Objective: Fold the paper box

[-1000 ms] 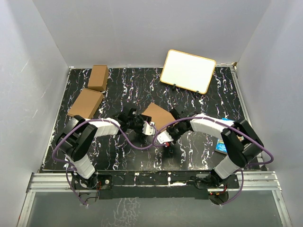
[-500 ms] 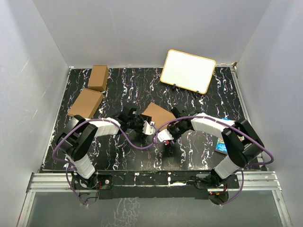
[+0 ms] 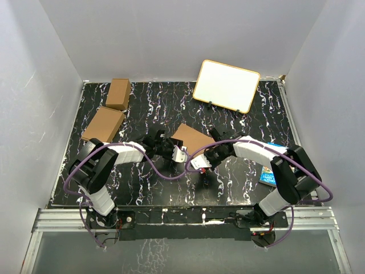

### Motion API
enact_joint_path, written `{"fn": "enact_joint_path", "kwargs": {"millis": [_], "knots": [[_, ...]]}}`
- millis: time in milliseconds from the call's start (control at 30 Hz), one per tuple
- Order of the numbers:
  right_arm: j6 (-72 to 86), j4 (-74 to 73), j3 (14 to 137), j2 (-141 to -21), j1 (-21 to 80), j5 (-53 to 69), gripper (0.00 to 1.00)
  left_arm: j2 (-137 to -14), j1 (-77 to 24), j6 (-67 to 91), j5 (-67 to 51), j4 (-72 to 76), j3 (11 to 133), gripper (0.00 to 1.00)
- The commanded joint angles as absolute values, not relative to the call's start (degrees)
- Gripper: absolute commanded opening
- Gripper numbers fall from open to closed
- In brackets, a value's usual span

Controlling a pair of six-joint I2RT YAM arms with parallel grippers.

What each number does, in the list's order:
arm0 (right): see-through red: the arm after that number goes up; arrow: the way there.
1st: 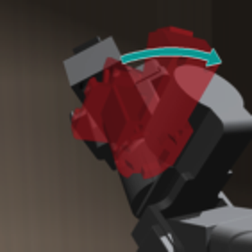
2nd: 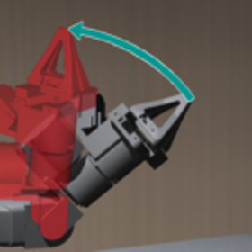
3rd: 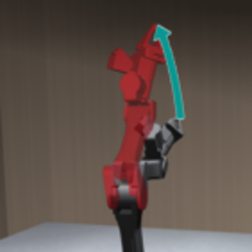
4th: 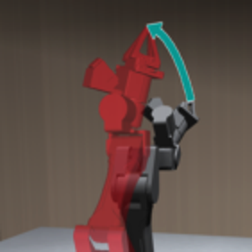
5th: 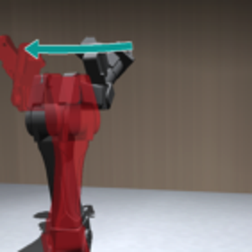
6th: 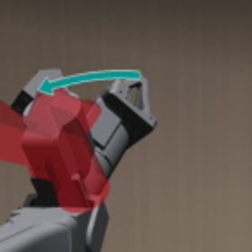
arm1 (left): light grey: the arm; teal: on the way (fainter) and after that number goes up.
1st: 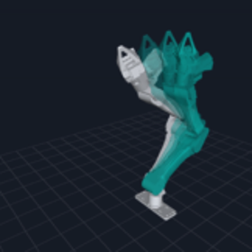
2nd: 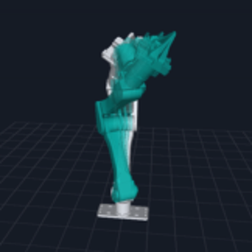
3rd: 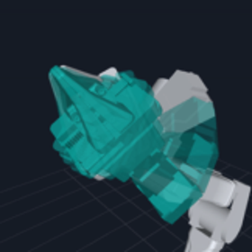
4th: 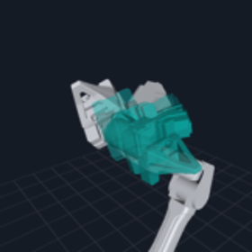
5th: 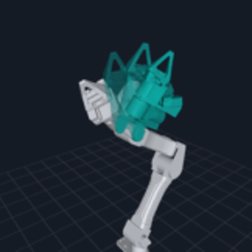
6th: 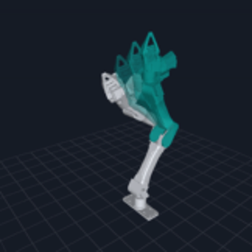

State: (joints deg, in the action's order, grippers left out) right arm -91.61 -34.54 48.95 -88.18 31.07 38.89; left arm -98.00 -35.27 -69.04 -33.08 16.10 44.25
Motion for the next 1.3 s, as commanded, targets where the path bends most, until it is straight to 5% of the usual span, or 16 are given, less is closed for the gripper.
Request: {"fn": "enact_joint_path", "kwargs": {"millis": [0, 500, 933, 1200, 1267], "knots": [[-93.60, -32.62, 49.13, -85.52, 30.32, 39.92, 0.08, -99.93, -35.79, -68.10, -36.46, 7.30, 43.32, 0.46], [-92.11, -32.36, 49.17, -83.68, 28.42, 42.14, 0.09, -100.11, -35.72, -67.55, -36.41, 6.79, 43.94, 0.41], [-91.27, -36.25, 48.00, -79.48, 21.32, 50.26, 0.32, -100.20, -35.77, -66.72, -36.66, 6.69, 44.23, 0.41], [-84.85, -34.36, 44.13, -77.60, 17.46, 54.27, 0.28, -99.95, -35.77, -64.06, -37.02, 6.25, 45.17, 0.40], [-81.48, -33.41, 44.29, -77.10, 15.84, 55.79, 0.37, -99.78, -35.78, -63.27, -37.01, 5.99, 45.45, 0.38]]}}
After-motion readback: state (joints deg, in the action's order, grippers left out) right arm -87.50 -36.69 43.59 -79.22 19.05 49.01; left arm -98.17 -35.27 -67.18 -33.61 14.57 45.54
